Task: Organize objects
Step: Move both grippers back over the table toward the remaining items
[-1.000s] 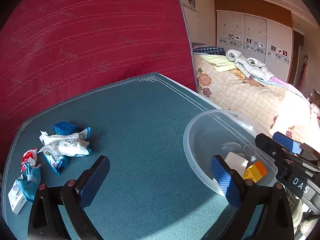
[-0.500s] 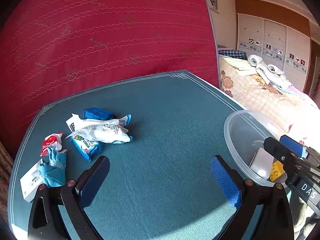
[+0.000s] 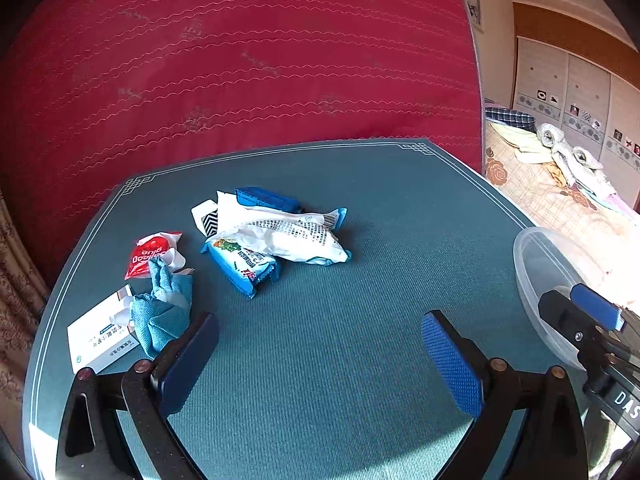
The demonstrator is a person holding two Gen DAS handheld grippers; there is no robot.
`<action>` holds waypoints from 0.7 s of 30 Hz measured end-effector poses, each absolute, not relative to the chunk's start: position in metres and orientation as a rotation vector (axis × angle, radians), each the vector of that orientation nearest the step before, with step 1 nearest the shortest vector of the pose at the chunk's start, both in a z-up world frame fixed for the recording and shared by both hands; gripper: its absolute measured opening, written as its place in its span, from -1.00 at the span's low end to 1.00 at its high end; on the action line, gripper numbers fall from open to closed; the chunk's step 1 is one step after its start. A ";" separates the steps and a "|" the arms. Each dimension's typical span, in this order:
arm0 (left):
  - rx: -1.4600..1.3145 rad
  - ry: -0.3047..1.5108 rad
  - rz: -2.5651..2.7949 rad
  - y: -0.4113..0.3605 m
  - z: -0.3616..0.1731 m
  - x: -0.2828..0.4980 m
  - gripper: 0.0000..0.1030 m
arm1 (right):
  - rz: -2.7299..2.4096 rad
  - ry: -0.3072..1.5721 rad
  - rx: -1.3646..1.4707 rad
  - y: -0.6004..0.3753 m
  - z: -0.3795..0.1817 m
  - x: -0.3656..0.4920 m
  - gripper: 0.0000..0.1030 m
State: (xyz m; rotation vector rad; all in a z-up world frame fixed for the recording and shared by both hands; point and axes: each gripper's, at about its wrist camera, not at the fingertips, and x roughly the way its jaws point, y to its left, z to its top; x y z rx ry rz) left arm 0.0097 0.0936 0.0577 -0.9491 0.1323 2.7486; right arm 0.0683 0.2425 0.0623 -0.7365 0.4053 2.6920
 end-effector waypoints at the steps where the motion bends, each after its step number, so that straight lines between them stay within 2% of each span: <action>1: -0.952 0.127 2.754 0.091 0.058 0.009 0.99 | 2.698 0.403 -0.741 0.241 0.062 0.066 0.32; 21: -1.003 0.071 2.888 0.030 0.057 -0.001 0.99 | 2.791 0.430 -0.840 0.214 0.054 0.028 0.33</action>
